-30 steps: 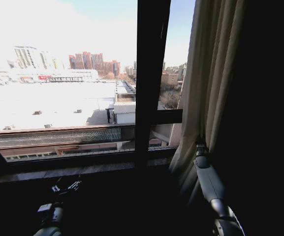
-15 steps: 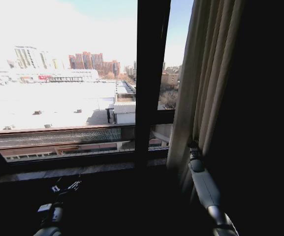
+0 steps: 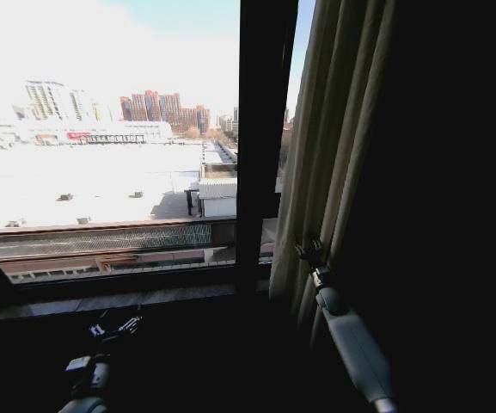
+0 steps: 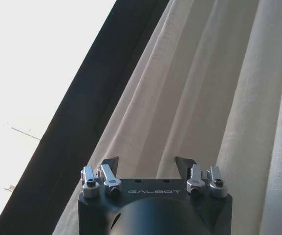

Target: Open the curtains by pulling them apart, changing their state from closed to fully open.

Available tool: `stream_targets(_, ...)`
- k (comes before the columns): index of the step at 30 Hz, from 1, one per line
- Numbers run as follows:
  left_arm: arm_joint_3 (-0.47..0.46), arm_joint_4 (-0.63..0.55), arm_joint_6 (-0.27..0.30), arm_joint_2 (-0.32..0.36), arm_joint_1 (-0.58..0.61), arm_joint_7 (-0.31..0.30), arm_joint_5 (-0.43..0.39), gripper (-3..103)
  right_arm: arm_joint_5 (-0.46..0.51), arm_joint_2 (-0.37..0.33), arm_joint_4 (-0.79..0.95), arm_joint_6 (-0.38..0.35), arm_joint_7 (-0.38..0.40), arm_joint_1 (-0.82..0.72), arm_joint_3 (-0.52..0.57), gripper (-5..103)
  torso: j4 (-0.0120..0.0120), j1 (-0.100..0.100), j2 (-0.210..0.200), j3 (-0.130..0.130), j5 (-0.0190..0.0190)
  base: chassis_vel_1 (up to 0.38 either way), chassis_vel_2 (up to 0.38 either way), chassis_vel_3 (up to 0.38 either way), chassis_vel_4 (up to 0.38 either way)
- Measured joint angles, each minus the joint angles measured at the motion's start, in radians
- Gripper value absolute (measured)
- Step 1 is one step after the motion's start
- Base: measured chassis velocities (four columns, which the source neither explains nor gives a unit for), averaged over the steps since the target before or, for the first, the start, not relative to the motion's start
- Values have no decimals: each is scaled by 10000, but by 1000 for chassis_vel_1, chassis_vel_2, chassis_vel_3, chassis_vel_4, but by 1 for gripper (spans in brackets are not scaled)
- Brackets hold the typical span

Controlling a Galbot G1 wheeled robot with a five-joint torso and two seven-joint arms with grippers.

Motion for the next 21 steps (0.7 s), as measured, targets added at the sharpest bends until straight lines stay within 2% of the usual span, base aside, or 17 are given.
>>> stream_targets(1, 0, 0, 0, 0, 0, 0, 0, 100, 57, -9, 198, 13, -12, -187, -74, 70, 0, 0, 0, 0, 0, 0, 0, 0, 0)
stream_targets(4, 0, 0, 0, 0, 0, 0, 0, 100, 232, -11, 601, 30, -35, -640, -231, 76, 1, 0, 0, 0, 1, 0, 0, 0, 0)
stream_targets(5, 0, 0, 0, 0, 0, 0, 0, 100, 261, -11, 680, 35, -38, -733, -255, 86, 1, 0, 0, 0, 1, 0, 0, 0, 0)
stream_targets(7, 0, 1, 0, 0, 0, 0, 0, 100, 289, -7, 766, 48, -39, -839, -280, 86, 1, 0, 0, 0, 1, 0, 0, 0, 0)
stream_targets(8, 0, 0, 0, 0, 0, 0, 0, 100, 315, 22, 924, 86, -40, -1052, -299, 96, 1, 0, 0, 0, 1, 0, 0, 0, 0)
stream_targets(14, 0, 0, 0, 0, 0, 0, 0, 100, 336, 209, 1370, 35, 30, -1615, -268, 100, 2, 0, 0, 0, 1, 0, 0, 0, 0)
stream_targets(21, 0, 0, 0, 0, 0, 0, 0, 100, 686, 437, 1801, -404, 149, -2322, 20, 100, 0, 0, 0, 0, 0, 0, 0, 0, 0)
